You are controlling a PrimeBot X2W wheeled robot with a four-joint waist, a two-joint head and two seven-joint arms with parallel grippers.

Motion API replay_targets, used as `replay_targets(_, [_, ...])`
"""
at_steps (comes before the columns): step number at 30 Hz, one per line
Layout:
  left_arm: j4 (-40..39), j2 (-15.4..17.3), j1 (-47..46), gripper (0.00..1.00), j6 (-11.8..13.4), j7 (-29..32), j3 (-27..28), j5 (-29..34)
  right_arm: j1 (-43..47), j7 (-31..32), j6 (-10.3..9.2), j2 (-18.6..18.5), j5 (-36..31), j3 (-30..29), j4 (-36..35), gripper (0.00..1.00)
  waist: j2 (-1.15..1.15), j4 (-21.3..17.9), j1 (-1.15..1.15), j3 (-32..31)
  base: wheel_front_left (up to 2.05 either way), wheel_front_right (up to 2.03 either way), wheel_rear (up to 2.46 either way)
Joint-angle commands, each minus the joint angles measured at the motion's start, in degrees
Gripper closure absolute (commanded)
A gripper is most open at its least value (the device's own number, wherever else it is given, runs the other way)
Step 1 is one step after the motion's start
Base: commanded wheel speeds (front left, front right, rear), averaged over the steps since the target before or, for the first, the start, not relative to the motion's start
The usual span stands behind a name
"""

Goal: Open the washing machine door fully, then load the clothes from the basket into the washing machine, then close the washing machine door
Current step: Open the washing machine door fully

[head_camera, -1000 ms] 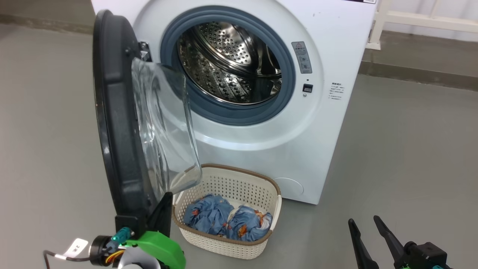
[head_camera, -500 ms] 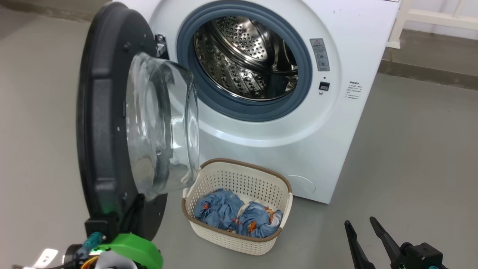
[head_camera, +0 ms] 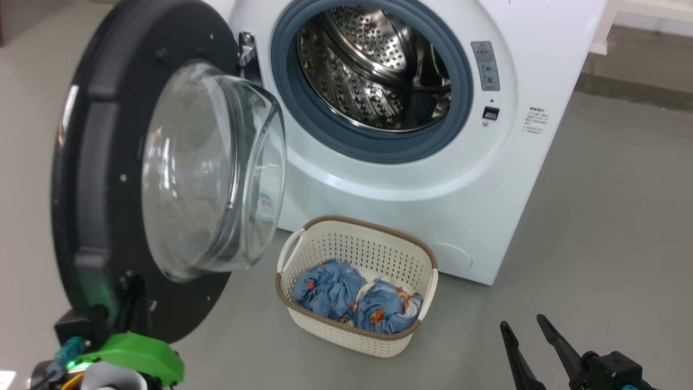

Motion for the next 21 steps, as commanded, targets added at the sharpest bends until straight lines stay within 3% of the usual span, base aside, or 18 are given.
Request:
replay_targets(1, [-1.18,2.54,-2.32,1.00,0.85,-0.37,3.29,-0.08,-1.01,-0.69,0.10,-1.07,0.22,1.73,-1.43,0.00,0.00,0.17,0.00,0.90,0.00,0.00,0.00])
replay_targets(21, [-0.96,5.72,-8.68,1.00,1.39,-0.37,17.18,-1.93,-4.64,-0.69,0.10,-8.18,0.42,3.57,-3.21,0.00,0.00,0.30,0.00,11.97,0.00,0.00,0.00])
